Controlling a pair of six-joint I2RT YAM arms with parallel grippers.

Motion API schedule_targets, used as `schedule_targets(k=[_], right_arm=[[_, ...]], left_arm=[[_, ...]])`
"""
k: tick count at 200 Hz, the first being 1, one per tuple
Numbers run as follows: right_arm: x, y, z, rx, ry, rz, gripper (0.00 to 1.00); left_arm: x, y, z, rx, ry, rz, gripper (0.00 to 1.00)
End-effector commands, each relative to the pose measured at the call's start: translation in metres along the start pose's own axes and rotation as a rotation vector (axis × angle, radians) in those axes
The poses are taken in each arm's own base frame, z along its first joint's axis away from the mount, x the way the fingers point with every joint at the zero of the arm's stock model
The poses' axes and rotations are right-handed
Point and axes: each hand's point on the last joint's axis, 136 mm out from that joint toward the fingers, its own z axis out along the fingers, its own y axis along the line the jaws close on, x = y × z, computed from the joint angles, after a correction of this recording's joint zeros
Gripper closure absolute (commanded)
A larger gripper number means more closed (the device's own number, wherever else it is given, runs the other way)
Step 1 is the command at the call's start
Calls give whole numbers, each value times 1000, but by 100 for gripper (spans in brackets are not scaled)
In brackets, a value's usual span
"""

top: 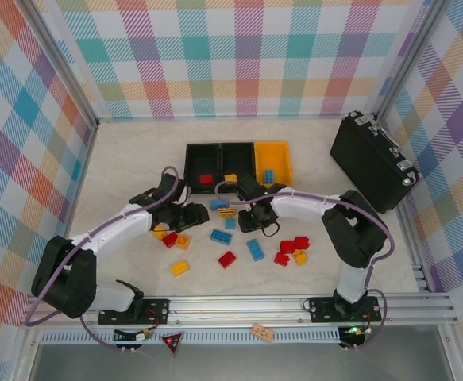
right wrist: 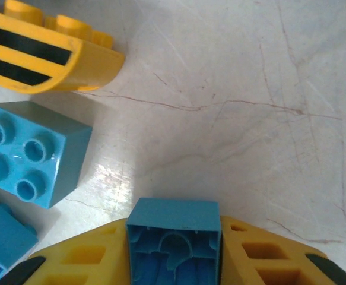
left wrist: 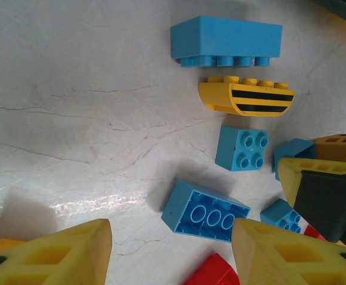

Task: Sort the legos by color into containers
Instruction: Pick up the lego from the center of the table, then place the lego in the container.

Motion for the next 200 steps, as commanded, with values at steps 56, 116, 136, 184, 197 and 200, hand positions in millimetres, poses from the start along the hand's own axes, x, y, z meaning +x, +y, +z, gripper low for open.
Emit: schedule_targets(k=[56, 116, 136, 184, 197, 200], right_arm=[[-25, -20, -52, -11, -124, 48, 67], [-67, -63, -79, 12, -227, 156, 67], [-82, -77, -79, 33, -239, 182, 67], [-118, -99, -73, 93, -237, 233, 67], [-124, -105, -68, 113, -228, 243, 67], [-125, -105, -67, 116, -225, 245, 67]], left_arm=[[0, -46, 22, 82, 34, 60, 44], [-19, -96, 39, 181, 4, 88, 44], [-26, -108, 41, 201, -4, 97, 44], [-33, -122, 46, 223, -3, 113, 44], [-33, -123, 46, 225, -4, 115, 44], [-34, -123, 46, 225, -5, 114, 44]])
